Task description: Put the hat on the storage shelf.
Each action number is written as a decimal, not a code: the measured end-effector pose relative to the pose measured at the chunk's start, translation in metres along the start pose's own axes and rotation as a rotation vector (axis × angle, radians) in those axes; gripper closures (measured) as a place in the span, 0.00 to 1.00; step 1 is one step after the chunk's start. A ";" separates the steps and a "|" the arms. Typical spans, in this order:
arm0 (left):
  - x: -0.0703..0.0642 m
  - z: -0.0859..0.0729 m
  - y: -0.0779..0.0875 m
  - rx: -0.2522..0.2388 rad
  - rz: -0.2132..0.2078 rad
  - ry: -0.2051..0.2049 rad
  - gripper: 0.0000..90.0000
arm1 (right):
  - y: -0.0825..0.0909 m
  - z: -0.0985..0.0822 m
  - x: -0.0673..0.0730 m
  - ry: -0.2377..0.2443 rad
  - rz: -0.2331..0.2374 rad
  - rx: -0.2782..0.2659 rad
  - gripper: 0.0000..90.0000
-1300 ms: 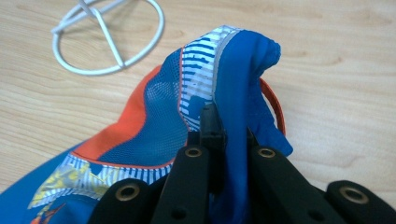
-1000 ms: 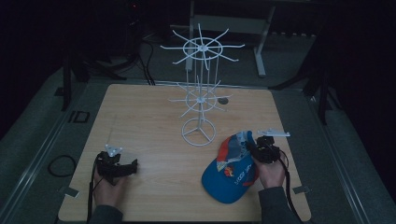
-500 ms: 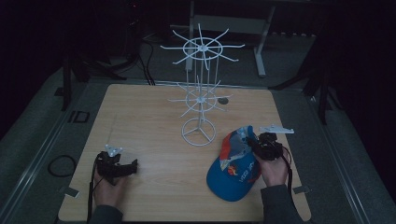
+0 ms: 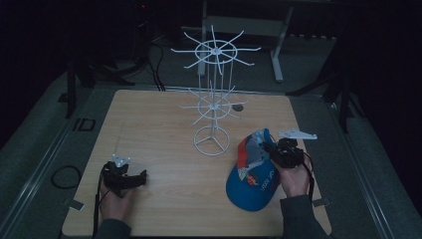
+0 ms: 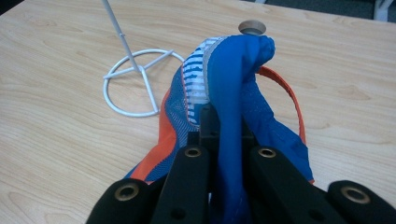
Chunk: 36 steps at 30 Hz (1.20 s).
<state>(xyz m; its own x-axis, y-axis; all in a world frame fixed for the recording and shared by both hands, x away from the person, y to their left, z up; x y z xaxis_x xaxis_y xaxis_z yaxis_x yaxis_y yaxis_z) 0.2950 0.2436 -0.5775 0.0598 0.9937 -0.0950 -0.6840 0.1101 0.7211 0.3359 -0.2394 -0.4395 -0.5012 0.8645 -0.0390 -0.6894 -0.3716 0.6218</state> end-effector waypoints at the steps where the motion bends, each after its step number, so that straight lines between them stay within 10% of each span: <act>1: 0.000 0.000 0.000 0.000 0.000 0.000 0.04 | 0.001 0.001 0.000 0.005 0.001 -0.002 0.99; 36: 0.000 0.000 0.000 0.000 -0.001 0.001 0.04 | 0.027 0.025 -0.003 0.214 0.105 -0.108 0.98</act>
<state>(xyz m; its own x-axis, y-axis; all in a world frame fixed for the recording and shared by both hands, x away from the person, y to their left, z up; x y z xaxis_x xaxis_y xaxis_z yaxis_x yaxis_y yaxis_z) 0.2950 0.2435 -0.5775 0.0595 0.9936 -0.0962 -0.6840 0.1108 0.7210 0.3319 -0.2440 -0.4034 -0.6642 0.7322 -0.1509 -0.6742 -0.4994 0.5441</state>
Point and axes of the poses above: each handheld gripper's, and its own axes: y roughly backward along the jaws, z roughly out of its top, x roughly to its left, the point moved 1 cm from there along -y, roughly forward along the jaws, and after that the axes turned 7 degrees about y, right-handed, at the moved point
